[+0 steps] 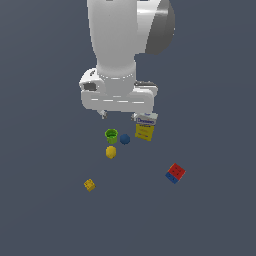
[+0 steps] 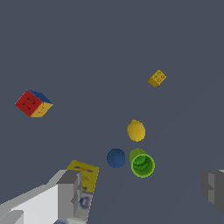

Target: Pick up a designated object from a clutter of objects.

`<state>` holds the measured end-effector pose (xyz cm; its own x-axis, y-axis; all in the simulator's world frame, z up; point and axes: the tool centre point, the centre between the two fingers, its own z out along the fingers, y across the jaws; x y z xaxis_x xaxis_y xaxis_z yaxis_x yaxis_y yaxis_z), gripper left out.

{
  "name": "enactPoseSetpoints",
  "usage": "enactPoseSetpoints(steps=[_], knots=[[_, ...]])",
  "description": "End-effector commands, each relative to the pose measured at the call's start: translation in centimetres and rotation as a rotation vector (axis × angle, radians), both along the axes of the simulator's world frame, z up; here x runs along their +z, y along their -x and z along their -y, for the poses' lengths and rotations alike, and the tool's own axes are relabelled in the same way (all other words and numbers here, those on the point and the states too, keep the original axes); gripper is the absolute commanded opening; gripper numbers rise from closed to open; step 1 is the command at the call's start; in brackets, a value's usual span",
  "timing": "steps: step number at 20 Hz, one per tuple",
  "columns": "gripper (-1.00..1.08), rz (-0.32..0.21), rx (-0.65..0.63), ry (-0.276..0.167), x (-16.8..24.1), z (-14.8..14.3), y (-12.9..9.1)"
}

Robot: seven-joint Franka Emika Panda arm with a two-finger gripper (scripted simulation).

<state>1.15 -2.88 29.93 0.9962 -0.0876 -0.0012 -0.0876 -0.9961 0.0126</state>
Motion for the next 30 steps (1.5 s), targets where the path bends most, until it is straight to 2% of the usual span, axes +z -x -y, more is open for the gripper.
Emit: enactPoseSetpoints(steps=[1, 10, 16, 23, 30], knots=[[1.0, 0.0, 0.0, 0.0, 0.0, 0.0, 0.0], [1.0, -0.03, -0.046, -0.015, -0.6, 1.4, 0.9], [1.0, -0.03, -0.048, -0.015, -0.6, 1.4, 0.9], [1.0, -0.029, -0.084, -0.011, -1.5, 0.3, -0.1], [1.0, -0.024, -0.158, -0.004, -3.3, -2.0, -2.0]])
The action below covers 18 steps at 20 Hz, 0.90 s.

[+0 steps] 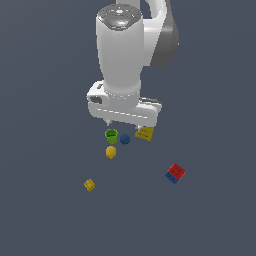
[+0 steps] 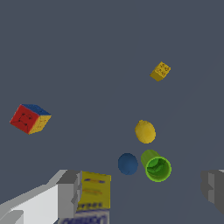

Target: Pick up a designated object from a clutter of objects.

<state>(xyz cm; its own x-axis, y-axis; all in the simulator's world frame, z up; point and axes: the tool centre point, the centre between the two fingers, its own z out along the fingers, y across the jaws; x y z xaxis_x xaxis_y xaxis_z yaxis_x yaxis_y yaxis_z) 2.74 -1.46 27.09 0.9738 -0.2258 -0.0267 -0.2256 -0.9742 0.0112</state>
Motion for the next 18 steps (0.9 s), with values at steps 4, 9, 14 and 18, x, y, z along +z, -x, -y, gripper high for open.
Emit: enactPoseSetpoints(steps=[4, 9, 14, 18], knots=[[1.0, 0.004, -0.077, 0.007, -2.1, -2.7, -1.9], [1.0, 0.01, -0.156, 0.012, -4.4, -5.5, -3.6], [1.0, 0.015, -0.235, 0.015, -6.8, -8.6, -5.0], [1.0, 0.019, -0.299, 0.015, -8.9, -11.1, -6.0]])
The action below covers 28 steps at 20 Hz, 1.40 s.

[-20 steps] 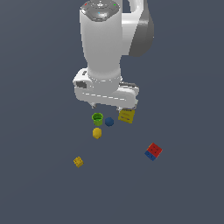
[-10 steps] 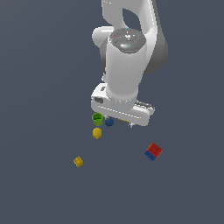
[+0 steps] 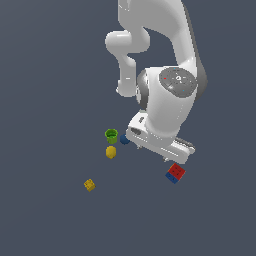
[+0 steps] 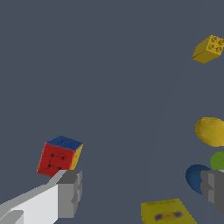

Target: Pick up a designated object from a clutter of objects.

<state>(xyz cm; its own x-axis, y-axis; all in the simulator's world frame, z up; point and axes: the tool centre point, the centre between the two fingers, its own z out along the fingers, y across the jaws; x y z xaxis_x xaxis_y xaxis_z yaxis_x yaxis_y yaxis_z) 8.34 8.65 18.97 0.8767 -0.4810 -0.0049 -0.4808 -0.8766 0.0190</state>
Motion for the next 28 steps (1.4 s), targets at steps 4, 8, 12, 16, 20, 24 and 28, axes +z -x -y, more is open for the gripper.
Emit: enactPoseSetpoints(steps=[4, 8, 12, 16, 20, 24, 28], knots=[[1.0, 0.006, -0.089, -0.001, -3.0, -3.5, -1.1], [1.0, 0.01, -0.153, -0.003, -5.2, -6.2, -1.6], [1.0, 0.013, -0.21, -0.006, -7.2, -8.5, -1.8], [1.0, 0.014, -0.253, -0.008, -8.8, -10.2, -1.9], [1.0, 0.015, -0.283, -0.011, -9.9, -11.4, -1.9], [1.0, 0.015, -0.3, -0.012, -10.5, -12.1, -1.9], [1.0, 0.015, -0.3, -0.012, -10.6, -12.2, -1.8]])
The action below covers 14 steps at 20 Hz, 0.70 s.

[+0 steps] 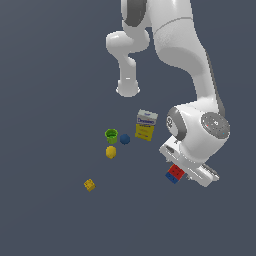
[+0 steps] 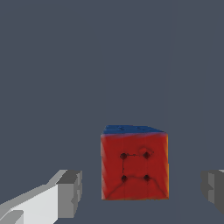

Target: Pick up a designated object from a clutter of objects.

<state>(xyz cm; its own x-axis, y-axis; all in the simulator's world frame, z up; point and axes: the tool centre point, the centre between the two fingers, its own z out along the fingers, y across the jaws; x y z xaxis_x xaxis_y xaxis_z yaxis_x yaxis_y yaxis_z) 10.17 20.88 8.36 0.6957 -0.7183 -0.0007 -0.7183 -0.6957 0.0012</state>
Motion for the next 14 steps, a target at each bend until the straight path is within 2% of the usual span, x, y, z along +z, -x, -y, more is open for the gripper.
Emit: enactPoseSetpoints(steps=[1, 14], knots=[[1.0, 0.0, -0.001, 0.0, 0.0, 0.0, 0.0], [1.0, 0.001, -0.004, 0.0, -4.9, 0.0, 0.1]])
